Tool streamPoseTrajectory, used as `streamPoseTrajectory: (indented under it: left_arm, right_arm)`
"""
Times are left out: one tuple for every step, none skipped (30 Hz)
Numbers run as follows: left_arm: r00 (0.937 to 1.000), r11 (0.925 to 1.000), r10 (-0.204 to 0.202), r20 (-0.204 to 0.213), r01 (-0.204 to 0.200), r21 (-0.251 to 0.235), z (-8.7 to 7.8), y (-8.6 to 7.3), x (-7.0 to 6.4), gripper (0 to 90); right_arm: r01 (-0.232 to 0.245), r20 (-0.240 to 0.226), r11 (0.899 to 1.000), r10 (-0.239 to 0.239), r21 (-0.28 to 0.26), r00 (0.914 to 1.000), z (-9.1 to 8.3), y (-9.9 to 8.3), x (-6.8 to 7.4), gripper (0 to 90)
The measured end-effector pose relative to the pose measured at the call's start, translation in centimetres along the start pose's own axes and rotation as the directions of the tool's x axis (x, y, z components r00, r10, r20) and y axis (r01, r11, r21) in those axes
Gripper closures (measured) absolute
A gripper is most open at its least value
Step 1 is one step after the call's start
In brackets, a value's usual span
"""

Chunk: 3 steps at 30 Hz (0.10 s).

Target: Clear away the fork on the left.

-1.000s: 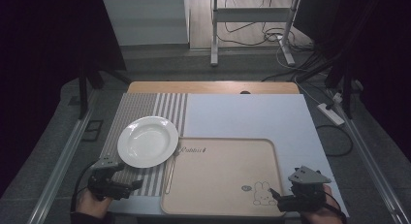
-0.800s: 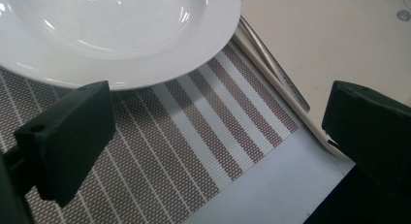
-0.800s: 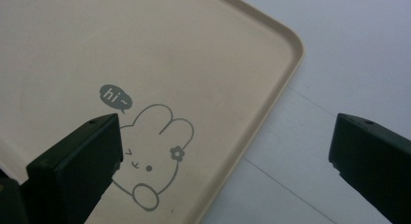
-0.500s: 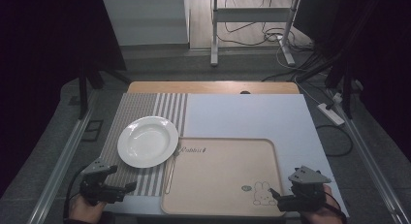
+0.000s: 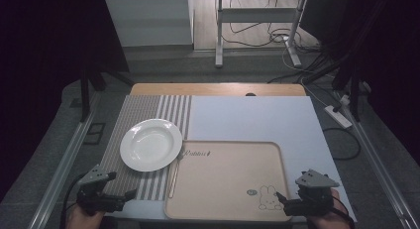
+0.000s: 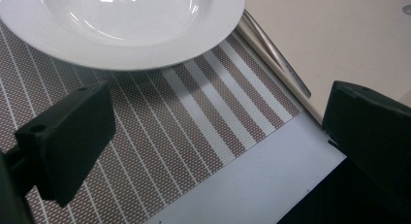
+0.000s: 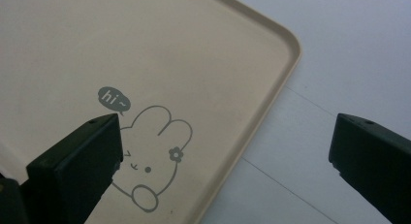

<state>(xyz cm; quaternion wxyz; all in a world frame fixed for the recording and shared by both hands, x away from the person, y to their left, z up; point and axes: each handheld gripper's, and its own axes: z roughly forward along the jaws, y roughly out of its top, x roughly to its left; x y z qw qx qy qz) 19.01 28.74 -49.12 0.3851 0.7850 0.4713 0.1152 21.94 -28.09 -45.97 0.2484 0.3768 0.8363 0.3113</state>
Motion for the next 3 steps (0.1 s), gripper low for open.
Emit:
streamPoseTrajectory:
  left_arm:
    - [1.0000, 1.0000, -0.004, 0.004, 0.004, 0.002, 0.03, 0.02, 0.06, 0.0]
    - [0.9999, 1.0000, -0.007, 0.008, 0.007, 0.002, 0.08, 0.05, 0.10, 0.0]
    - [0.9999, 1.0000, -0.008, 0.010, 0.008, 0.005, 0.10, 0.09, 0.12, 0.0]
  right_arm:
    - [0.003, 0.001, 1.000, -0.003, -0.002, 1.0000, 0.02, -0.01, 0.01, 0.0]
    - [0.005, 0.001, 1.000, -0.005, 0.000, 1.0000, 0.02, -0.01, 0.01, 0.0]
    - [0.006, -0.001, 1.000, -0.006, 0.002, 1.0000, 0.06, -0.03, -0.03, 0.0]
